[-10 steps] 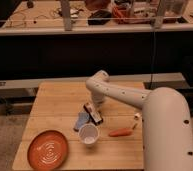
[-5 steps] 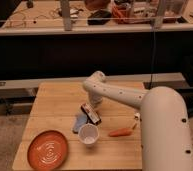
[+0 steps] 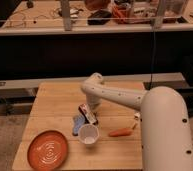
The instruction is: Push the eraser across the table
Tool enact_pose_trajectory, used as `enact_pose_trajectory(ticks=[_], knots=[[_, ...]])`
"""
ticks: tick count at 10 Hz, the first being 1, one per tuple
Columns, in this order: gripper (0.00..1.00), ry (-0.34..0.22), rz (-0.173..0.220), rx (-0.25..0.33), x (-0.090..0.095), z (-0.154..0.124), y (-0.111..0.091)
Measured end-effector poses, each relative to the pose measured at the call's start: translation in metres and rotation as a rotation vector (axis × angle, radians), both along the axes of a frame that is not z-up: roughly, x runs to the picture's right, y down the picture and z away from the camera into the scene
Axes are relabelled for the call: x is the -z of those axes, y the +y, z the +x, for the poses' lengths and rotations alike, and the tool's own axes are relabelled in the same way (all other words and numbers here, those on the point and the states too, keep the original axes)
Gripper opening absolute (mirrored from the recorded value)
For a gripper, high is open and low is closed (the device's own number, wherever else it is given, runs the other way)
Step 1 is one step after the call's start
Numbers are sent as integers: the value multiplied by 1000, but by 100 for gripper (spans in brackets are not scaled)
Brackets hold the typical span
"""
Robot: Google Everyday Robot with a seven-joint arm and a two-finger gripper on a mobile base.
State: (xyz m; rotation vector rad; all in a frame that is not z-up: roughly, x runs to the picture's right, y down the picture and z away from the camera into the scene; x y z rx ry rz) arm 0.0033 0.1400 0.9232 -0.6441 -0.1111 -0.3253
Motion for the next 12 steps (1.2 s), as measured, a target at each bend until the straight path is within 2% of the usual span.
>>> enact_pose_trajectory(ticks=[4,7,9,12], knots=[[4,-37,5,47,0,-24,3],[4,-37,5,46,0,-23,3],[4,-53,6,74,0,-33,5],[4,-58,7,75,1,-36,4]])
